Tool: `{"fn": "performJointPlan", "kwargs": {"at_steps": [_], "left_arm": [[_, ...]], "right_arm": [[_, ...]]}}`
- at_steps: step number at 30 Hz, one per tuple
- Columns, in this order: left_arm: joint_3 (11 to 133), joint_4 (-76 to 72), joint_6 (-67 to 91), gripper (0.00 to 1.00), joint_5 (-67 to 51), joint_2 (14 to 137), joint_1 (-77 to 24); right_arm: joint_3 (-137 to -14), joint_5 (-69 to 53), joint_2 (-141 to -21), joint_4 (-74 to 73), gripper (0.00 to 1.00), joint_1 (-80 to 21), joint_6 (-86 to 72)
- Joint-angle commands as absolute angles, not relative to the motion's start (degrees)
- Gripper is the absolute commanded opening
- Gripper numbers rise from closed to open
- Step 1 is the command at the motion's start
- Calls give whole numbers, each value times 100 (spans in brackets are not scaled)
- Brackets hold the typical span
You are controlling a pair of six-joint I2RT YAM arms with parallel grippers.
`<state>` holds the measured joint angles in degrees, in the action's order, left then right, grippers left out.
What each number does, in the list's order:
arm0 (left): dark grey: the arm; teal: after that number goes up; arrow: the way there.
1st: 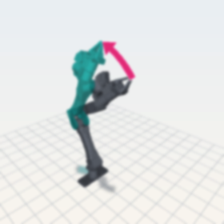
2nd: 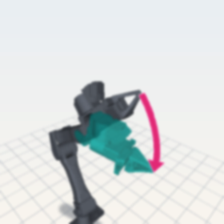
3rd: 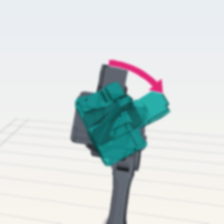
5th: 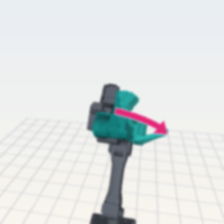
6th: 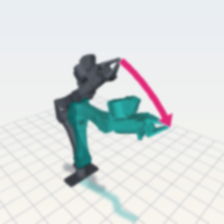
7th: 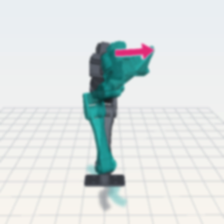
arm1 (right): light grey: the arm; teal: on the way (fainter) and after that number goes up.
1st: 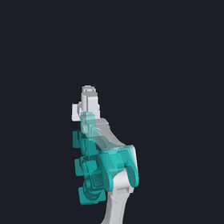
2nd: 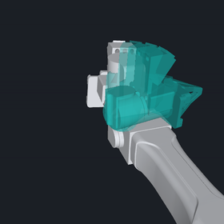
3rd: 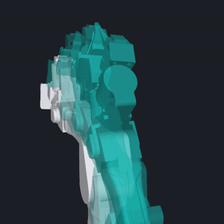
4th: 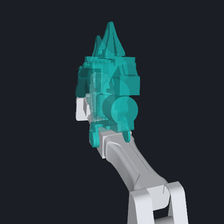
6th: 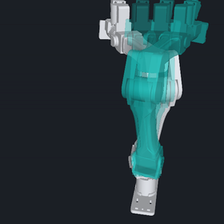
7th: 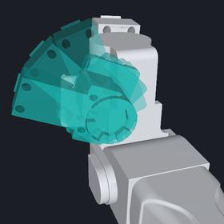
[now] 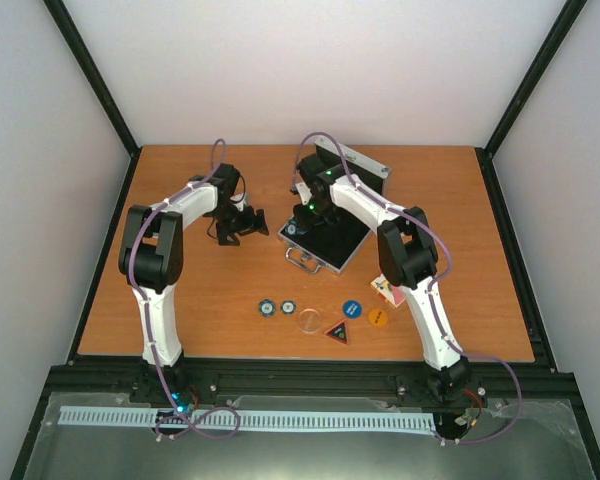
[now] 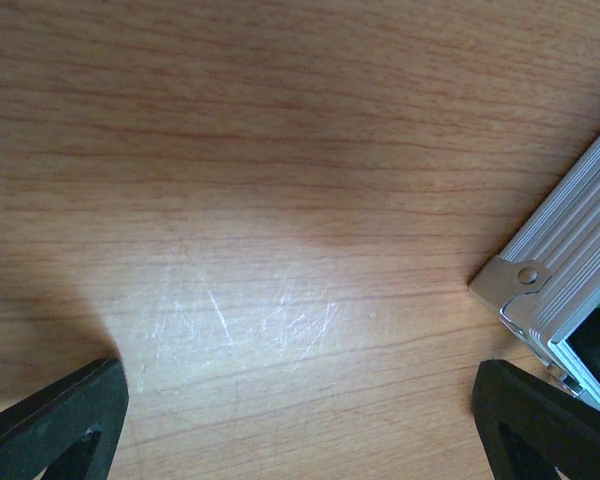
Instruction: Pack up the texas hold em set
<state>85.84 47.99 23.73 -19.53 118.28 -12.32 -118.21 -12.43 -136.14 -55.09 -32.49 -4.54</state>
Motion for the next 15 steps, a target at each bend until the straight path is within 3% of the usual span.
{"fn": "performJointPlan", "kwargs": {"at_steps": [1,15], "left_arm": [[8418,4810,2295,98,-1645,12032,-1169],[8343,4791,2291,98,-1586,11979,-1168]], "right_arm": [[-12020,-1190,-13760,-5548,42,-3259,-456],[-11845,-1325,-13781,-5632,42,-3269,-426]]}}
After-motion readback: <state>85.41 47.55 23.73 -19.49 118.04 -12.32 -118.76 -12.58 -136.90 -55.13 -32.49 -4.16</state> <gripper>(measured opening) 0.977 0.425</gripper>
